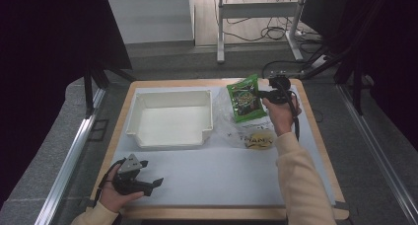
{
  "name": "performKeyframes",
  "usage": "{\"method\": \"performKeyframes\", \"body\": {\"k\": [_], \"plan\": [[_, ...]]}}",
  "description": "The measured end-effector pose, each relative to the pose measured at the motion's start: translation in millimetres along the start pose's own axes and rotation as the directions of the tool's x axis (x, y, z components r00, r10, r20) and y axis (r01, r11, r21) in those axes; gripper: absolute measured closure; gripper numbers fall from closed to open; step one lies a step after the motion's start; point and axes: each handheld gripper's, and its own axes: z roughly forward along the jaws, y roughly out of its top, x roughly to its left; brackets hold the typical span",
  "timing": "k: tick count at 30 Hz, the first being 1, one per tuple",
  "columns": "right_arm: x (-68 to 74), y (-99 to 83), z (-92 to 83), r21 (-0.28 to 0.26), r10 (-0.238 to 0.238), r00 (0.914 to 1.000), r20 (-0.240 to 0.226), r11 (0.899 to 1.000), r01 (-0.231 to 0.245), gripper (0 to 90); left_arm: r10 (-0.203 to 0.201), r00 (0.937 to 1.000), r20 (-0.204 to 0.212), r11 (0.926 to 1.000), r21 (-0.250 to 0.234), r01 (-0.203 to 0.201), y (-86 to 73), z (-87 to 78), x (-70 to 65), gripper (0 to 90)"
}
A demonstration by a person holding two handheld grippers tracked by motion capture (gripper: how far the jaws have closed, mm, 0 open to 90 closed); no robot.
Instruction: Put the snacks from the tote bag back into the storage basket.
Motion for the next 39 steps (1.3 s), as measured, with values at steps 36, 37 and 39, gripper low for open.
{"method": "performKeyframes", "body": {"k": [36, 37, 39], "plan": [[21.6, 7.3, -6.6, -0.057, -0.013, 0.9961, -0.087, 0.998, 0.008, 89.5, -0.004, 1.0000, -0.004, 0.9999, -0.010, 0.004, 0.1, -1.2, 0.2, 11.3], [22.3, 7.5, -6.2, -0.056, -0.015, 0.9958, -0.090, 0.998, 0.009, 89.5, -0.004, 1.0000, -0.004, 0.9999, -0.011, 0.004, 0.1, -1.3, 0.3, 11.3], [23.7, 7.8, -5.3, -0.057, -0.012, 0.9951, -0.098, 0.998, 0.007, 89.5, -0.004, 1.0000, -0.005, 0.9999, -0.011, 0.004, 0.1, -1.5, 0.4, 11.3]]}}
